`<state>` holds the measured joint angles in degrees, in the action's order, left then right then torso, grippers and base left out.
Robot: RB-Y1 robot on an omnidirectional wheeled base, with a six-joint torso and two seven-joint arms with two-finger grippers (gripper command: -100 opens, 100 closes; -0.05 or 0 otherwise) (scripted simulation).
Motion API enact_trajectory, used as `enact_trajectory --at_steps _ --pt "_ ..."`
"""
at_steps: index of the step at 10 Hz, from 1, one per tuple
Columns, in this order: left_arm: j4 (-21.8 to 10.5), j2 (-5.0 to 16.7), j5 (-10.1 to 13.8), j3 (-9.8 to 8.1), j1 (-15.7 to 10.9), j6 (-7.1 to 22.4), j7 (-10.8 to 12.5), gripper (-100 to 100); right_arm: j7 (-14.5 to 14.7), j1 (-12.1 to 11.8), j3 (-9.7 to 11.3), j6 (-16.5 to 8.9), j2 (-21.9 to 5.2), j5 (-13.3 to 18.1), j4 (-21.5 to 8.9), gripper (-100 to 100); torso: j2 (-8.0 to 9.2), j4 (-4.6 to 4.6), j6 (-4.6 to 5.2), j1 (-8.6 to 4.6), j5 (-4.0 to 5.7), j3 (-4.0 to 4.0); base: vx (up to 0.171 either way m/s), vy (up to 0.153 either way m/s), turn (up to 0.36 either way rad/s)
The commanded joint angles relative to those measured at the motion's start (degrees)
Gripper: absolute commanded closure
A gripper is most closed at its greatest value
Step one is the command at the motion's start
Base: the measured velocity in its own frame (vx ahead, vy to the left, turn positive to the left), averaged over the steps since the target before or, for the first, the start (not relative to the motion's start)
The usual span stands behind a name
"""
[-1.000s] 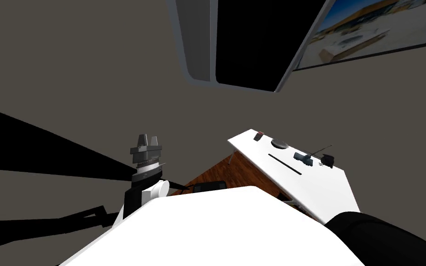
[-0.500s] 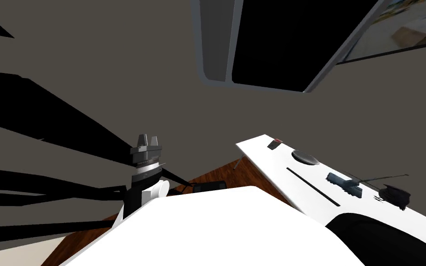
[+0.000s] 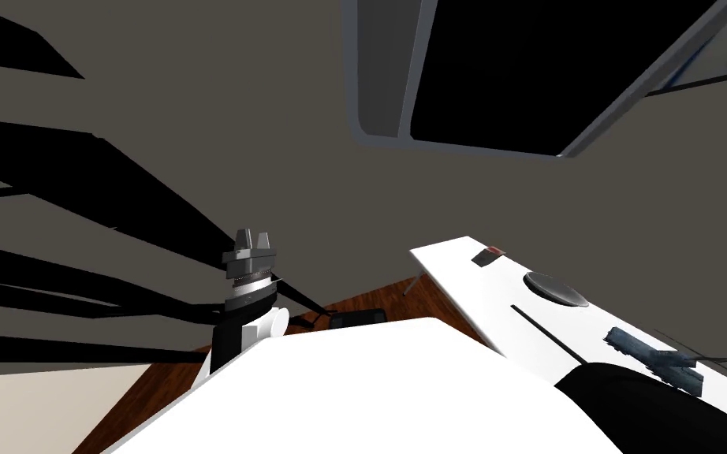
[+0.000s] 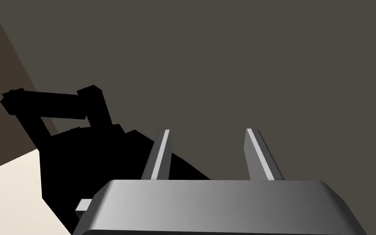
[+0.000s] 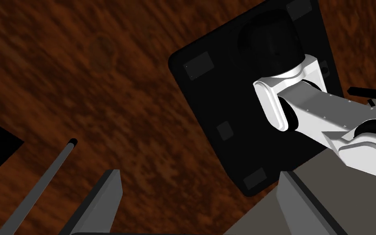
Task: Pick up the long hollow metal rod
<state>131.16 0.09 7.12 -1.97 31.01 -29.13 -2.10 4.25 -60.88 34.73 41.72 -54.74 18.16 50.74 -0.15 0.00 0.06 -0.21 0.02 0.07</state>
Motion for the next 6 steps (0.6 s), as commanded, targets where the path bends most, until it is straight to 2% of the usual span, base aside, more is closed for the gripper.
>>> enact_trajectory --at_steps 1,2,3,4,5,6 --pt "0.0 0.0 0.0 0.0 0.0 0.0 0.0 0 -0.2 -0.05 1.49 -0.51 -1.81 0.15 -2.86 -100 0.0 0.0 0.0 0.0 0.0 0.0 0.081 -0.059 0.433" --pt "0.0 0.0 0.0 0.0 -0.01 0.0 0.0 0 -0.2 -0.05 1.49 -0.51 -1.81 0.15 -3.59 -100 -0.12 0.02 -0.08 -0.09 0.02 0.06 0.061 -0.073 0.244" --pt "0.0 0.0 0.0 -0.01 0.01 0.0 0.0 0 -0.2 -0.05 1.49 -0.51 -1.81 0.15 -4.26 -100 -0.09 0.02 0.02 -0.11 0.03 0.06 0.013 -0.045 -0.015" --pt "0.0 0.0 0.0 -0.01 0.01 0.0 0.0 0 -0.22 0.13 2.67 -0.81 -3.01 0.18 -6.38 -100 0.06 -0.02 0.07 0.01 0.02 -0.03 0.025 -0.051 0.42" --pt "0.0 0.0 0.0 0.01 -0.01 0.0 0.0 0 -0.22 0.13 2.67 -0.81 -3.01 0.18 -7.05 -100 0.03 -0.01 -0.09 -0.05 0.01 -0.02 0.031 -0.067 0.249" --pt "0.0 0.0 0.0 -0.01 0.01 0.0 0.0 0 -0.22 0.13 2.67 -0.81 -3.01 0.18 -7.05 -100 0.02 -0.01 0.03 -0.07 0.03 -0.01 0.016 -0.036 -0.036"
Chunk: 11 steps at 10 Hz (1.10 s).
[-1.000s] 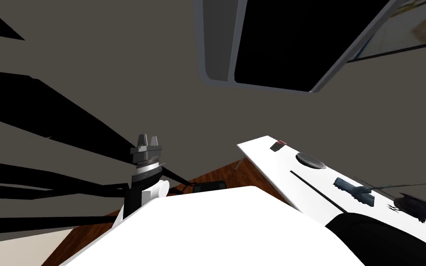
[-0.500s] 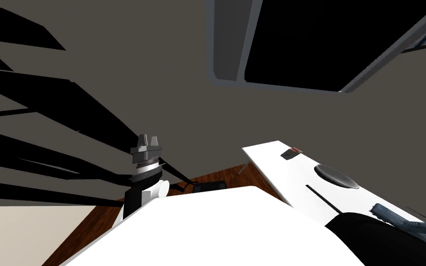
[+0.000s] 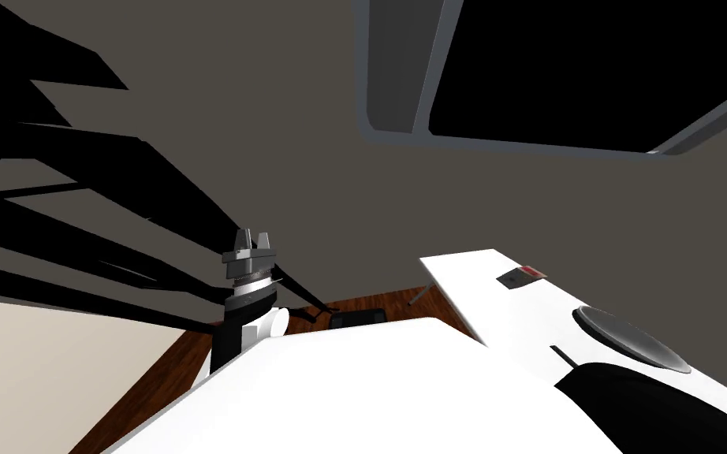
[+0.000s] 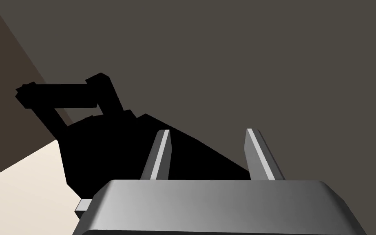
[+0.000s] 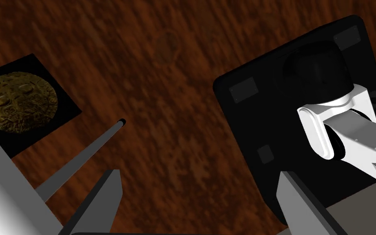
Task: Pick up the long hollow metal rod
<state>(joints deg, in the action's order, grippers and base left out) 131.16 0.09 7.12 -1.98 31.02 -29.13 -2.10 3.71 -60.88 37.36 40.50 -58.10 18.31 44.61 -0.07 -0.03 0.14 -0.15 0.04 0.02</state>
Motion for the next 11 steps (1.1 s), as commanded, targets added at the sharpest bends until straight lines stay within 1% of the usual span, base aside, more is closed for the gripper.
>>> enact_trajectory --at_steps 1,2,3,4,5,6,7,9,10,11 --pt "0.0 0.0 0.0 0.0 0.0 0.0 0.0 0 0.31 0.51 1.12 0.11 -0.64 -0.03 -2.86 -100 0.0 0.0 0.0 0.0 0.0 0.0 0.033 -0.061 0.308" --pt "0.0 0.0 0.0 0.01 -0.02 0.0 0.0 0 0.33 1.1 2.08 -0.2 -1.44 -0.17 -4.73 -100 -0.06 0.01 -0.13 -0.11 0.0 0.03 0.071 -0.138 0.434" --pt "0.0 0.01 0.0 0.0 -0.01 0.0 0.0 0 0.33 1.1 2.08 -0.2 -1.44 -0.17 -5.58 -100 -0.2 0.05 -0.14 -0.39 0.05 0.11 0.058 -0.118 0.388" --pt "0.0 0.01 0.0 0.0 -0.01 0.0 0.0 0 0.33 1.1 2.08 -0.2 -1.44 -0.17 -5.58 -100 -0.22 0.05 -0.12 -0.34 0.07 0.13 0.023 -0.057 0.083" --pt "0.0 0.0 0.0 0.0 0.0 0.0 0.0 0 0.35 1.88 2.92 -0.53 -2.08 -0.38 -7.32 -100 -0.12 0.02 -0.01 -0.11 0.03 0.07 0.02 -0.064 0.356" --pt "0.0 0.0 0.0 0.01 -0.02 0.0 0.0 0 0.35 1.88 2.92 -0.53 -2.08 -0.38 -7.15 -100 -0.11 0.03 -0.14 -0.13 0.01 0.07 0.014 -0.079 0.192" --pt "0.0 0.01 0.0 0.0 0.0 0.0 0.0 0 0.35 1.88 2.92 -0.53 -2.08 -0.38 -7.46 -100 -0.08 0.02 -0.01 -0.13 0.03 0.05 0.003 -0.039 -0.062" --pt "0.0 0.0 0.0 0.0 -0.01 0.0 0.0 0 0.44 3.9 4.23 -1.25 -2.95 -0.95 -10.37 -100 -0.03 0.0 -0.1 -0.08 0.0 0.02 -0.005 -0.097 0.316" --pt "0.0 0.01 0.0 0.0 -0.01 0.0 0.0 0 0.49 5.0 4.73 -1.61 -3.23 -1.27 -11.44 -100 -0.01 0.0 -0.1 -0.31 0.05 0.01 -0.041 -0.212 0.398" --pt "0.0 0.02 0.0 -0.01 -0.02 0.0 0.0 0 0.49 5.0 4.73 -1.61 -3.23 -1.27 -10.31 -100 0.06 -0.01 -0.12 -0.61 0.11 -0.03 -0.036 -0.162 0.301"
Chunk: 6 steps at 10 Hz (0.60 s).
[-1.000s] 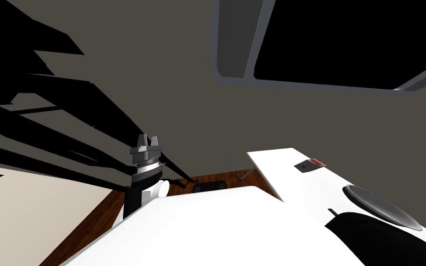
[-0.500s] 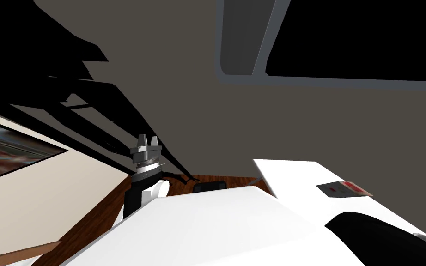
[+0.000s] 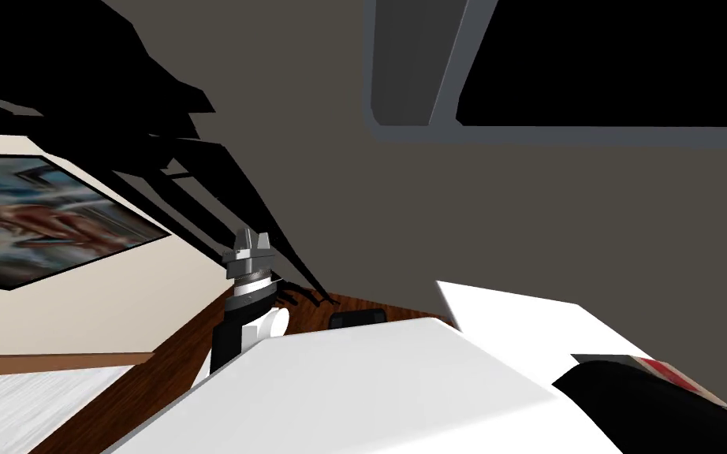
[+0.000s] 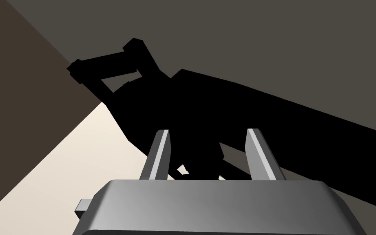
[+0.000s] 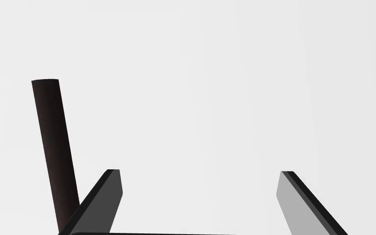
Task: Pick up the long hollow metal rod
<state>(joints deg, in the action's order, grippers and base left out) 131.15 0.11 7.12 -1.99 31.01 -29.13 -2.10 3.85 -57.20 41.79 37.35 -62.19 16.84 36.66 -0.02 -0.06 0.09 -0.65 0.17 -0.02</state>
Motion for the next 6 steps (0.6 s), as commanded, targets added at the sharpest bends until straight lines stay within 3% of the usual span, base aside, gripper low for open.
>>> enact_trajectory --at_steps 1,2,3,6 --pt "0.0 0.0 0.0 0.0 0.0 0.0 0.0 0 0.35 1.31 0.3 1.54 0.86 0.2 -2.86 -100 0.0 0.0 0.0 0.0 0.0 0.0 -0.003 -0.06 0.024" --pt "0.0 -0.01 0.0 0.0 0.01 0.0 0.0 0 0.35 1.31 0.3 1.54 0.86 0.2 -3.49 -100 -0.06 0.01 0.1 0.36 -0.08 0.04 0.012 0.003 -0.065" --pt "0.0 -0.01 0.0 0.01 0.01 0.0 0.0 0 0.4 2.38 0.7 1.19 0.64 -0.11 -4.34 -100 -0.11 0.03 0.11 0.64 -0.15 0.06 -0.017 -0.029 0.245" --pt "0.0 0.0 0.0 0.0 0.0 0.0 0.0 0 0.56 5.47 1.25 0.29 0.32 -0.97 -5.75 -100 0.07 -0.01 0.03 0.13 -0.05 -0.03 -0.07 -0.146 0.24"
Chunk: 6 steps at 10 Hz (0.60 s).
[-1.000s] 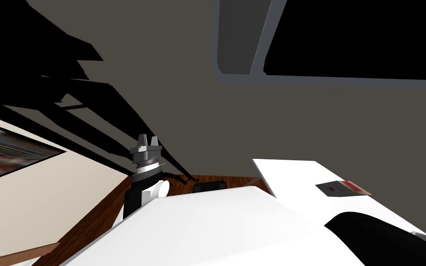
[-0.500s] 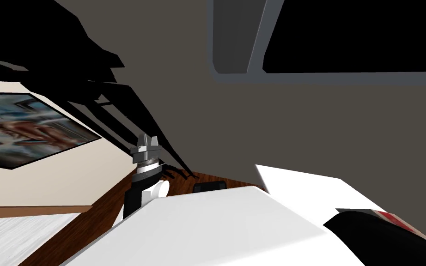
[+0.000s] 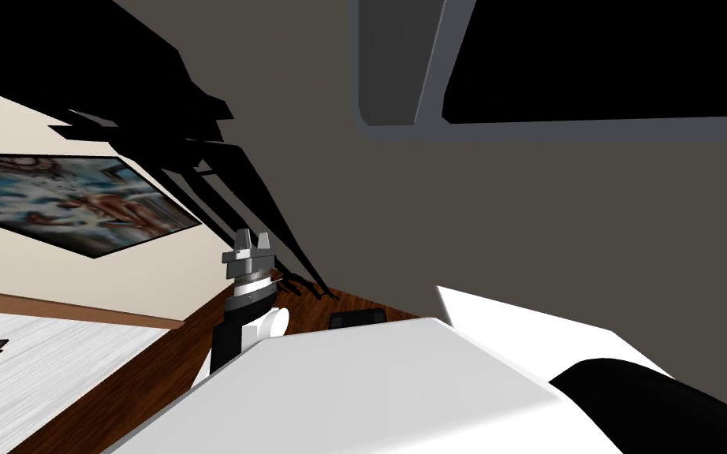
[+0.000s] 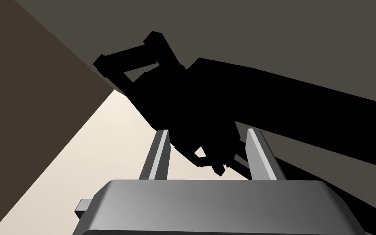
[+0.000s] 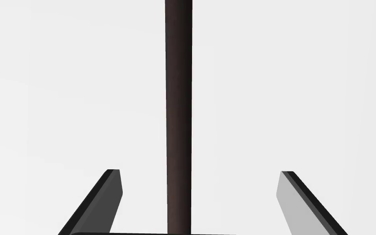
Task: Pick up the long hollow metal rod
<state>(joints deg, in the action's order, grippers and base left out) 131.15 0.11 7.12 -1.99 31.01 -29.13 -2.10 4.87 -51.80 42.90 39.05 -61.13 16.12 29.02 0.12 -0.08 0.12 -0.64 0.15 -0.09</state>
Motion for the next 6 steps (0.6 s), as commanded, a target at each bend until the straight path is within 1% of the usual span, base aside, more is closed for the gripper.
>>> enact_trajectory --at_steps 1,3,4,5,6 --pt "0.0 0.0 0.0 0.0 0.0 0.0 0.0 0 -0.46 0.07 0.15 -1.42 -0.75 -0.25 1.89 -100 0.0 0.0 0.0 0.0 0.0 0.0 -0.072 -0.11 0.09" --pt "0.0 -0.01 0.0 0.0 0.01 0.0 0.0 0 -0.31 0.16 0.13 -0.99 -0.64 -0.21 1.42 -100 -0.12 0.02 0.09 0.49 -0.09 0.06 -0.019 -0.016 -0.014" --pt "0.0 -0.01 0.0 0.01 0.01 0.0 0.0 0 -0.37 0.13 0.13 -1.17 -0.68 -0.23 1.56 0 -0.2 0.04 0.08 0.63 -0.13 0.11 0.0 0.0 0.0" --pt "0.0 -0.01 0.0 0.01 0.02 0.0 0.0 0 -0.18 1.09 0.28 -2.41 1.19 0.33 0.98 -100 -0.25 0.05 0.08 0.68 -0.15 0.14 -0.024 -0.033 0.022" --pt "0.0 -0.01 0.0 0.01 0.01 0.0 0.0 0 -0.14 1.28 0.31 -2.67 1.56 0.45 0.87 -100 -0.2 0.04 0.08 0.59 -0.12 0.11 -0.024 -0.05 0.02"
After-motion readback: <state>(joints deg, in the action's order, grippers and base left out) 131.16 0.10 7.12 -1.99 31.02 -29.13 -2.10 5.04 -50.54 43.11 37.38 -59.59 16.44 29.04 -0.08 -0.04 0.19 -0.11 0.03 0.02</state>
